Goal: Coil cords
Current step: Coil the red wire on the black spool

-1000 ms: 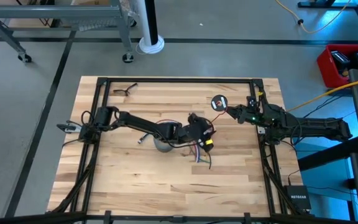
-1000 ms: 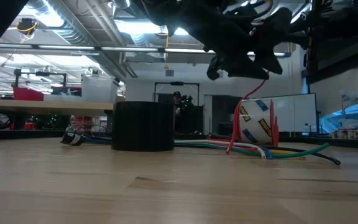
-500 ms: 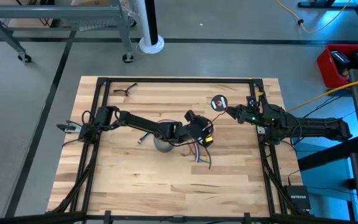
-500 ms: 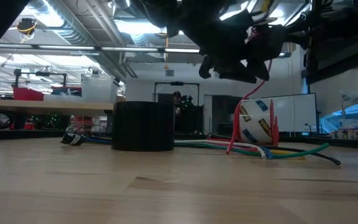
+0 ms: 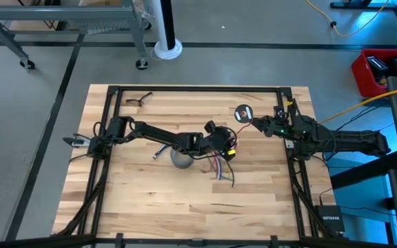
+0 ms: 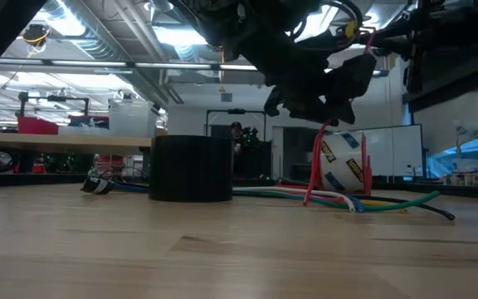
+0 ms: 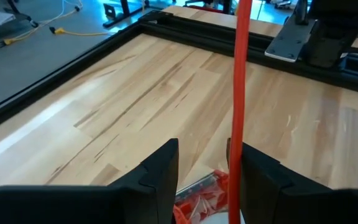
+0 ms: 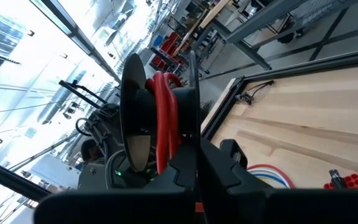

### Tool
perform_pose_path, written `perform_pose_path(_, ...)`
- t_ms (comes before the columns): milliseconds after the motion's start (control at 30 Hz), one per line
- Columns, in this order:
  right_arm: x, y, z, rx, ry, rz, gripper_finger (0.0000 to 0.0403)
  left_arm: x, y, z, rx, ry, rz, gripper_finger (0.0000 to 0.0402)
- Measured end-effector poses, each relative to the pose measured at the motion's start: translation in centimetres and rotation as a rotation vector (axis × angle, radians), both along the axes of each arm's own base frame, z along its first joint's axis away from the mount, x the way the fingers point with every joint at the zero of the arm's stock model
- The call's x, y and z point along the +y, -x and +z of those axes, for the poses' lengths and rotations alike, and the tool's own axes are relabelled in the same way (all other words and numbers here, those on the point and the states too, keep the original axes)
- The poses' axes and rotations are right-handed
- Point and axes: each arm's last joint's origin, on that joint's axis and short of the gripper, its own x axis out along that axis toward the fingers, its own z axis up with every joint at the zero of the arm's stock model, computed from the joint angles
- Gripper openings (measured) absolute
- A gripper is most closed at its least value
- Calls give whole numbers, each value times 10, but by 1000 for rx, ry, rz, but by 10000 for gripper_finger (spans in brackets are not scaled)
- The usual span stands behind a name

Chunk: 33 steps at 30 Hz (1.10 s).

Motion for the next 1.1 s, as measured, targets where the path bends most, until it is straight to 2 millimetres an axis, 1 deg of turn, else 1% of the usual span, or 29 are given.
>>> perform_pose_path(133,0,0,0,2,0,0,3,-3,0,0,0,-8,12,129)
perform_pose_path(200,0,0,-1,11,-1,0,3,-5,1,0,6,-23,35,121)
perform_pose_path(300,0,0,-2,22,-3,1,3,-7,4,0,31,-69,94,87)
perform_pose_path(433,0,0,-2,24,-2,17,3,-5,7,5,39,-88,130,21)
perform_pose_path(500,1,0,-3,30,-3,20,3,-3,8,8,38,-87,136,7)
perform_pose_path(633,1,-1,-8,80,-24,44,3,1,8,8,47,-93,140,14)
perform_pose_path(700,2,-1,-11,108,-42,62,3,5,9,7,67,-93,137,8)
perform_pose_path(867,2,0,-18,177,-57,84,3,16,17,3,168,-34,133,7)
perform_pose_path(967,2,1,-22,217,-62,69,3,21,26,7,234,31,121,3)
perform_pose_path(1100,2,2,-28,283,-70,56,3,28,40,20,306,96,98,4)
